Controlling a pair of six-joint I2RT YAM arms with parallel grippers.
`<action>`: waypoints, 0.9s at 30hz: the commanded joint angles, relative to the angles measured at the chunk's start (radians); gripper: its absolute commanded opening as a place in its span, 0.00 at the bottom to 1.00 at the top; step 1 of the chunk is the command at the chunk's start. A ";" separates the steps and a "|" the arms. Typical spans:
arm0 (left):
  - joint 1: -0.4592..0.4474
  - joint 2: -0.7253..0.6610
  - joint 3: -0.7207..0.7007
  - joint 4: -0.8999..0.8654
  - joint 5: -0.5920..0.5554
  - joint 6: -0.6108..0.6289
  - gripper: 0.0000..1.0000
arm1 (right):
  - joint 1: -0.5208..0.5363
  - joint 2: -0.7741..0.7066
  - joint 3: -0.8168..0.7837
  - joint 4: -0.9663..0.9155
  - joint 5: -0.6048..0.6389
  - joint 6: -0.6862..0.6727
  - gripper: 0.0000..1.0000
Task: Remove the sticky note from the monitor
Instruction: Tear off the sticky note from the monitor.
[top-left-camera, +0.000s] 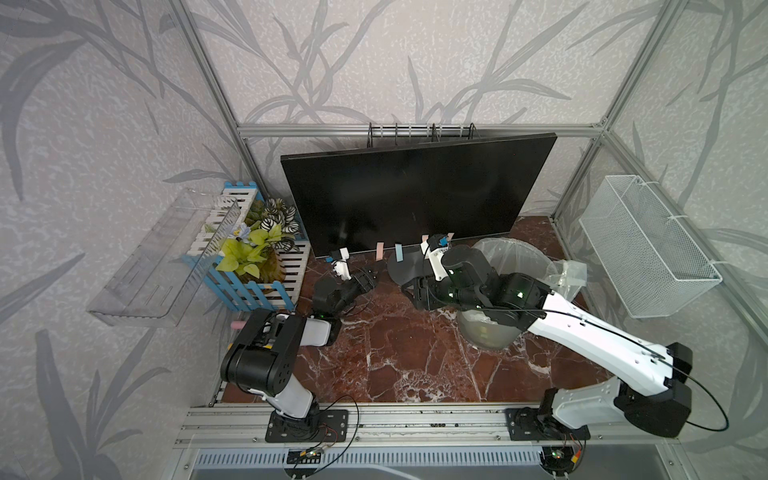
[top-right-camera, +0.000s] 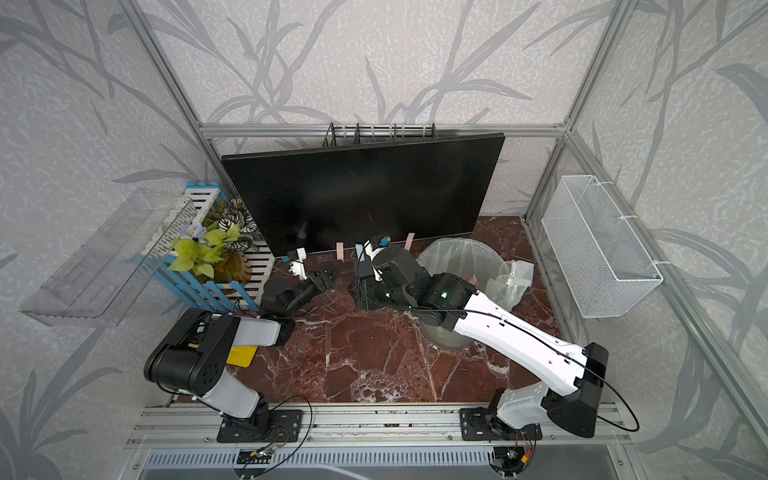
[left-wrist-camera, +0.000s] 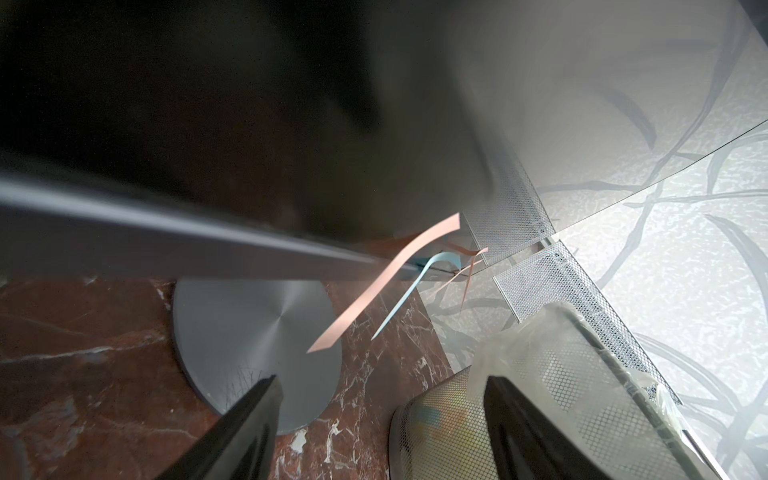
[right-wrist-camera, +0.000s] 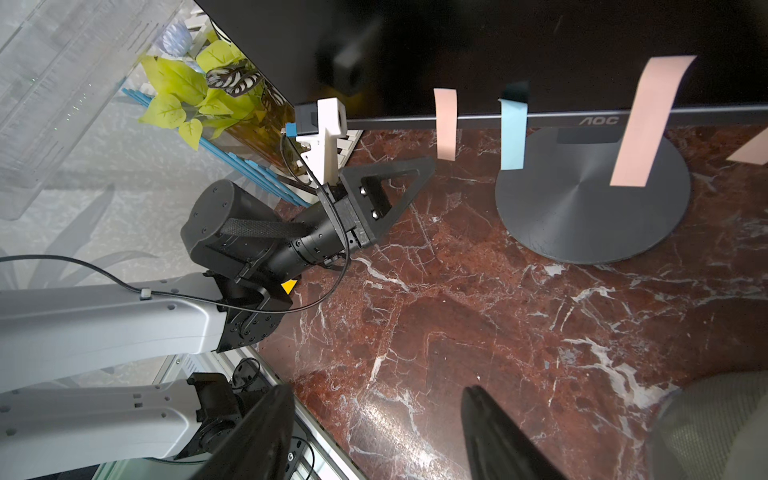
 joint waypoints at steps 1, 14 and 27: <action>0.004 0.022 0.036 0.044 0.026 0.019 0.79 | 0.007 -0.024 0.012 -0.006 0.021 -0.010 0.68; 0.005 0.071 0.080 0.052 0.052 0.011 0.52 | 0.006 -0.040 0.005 -0.019 0.040 -0.012 0.68; 0.005 0.059 0.090 0.020 0.060 0.012 0.15 | 0.006 -0.050 -0.006 -0.021 0.048 -0.015 0.68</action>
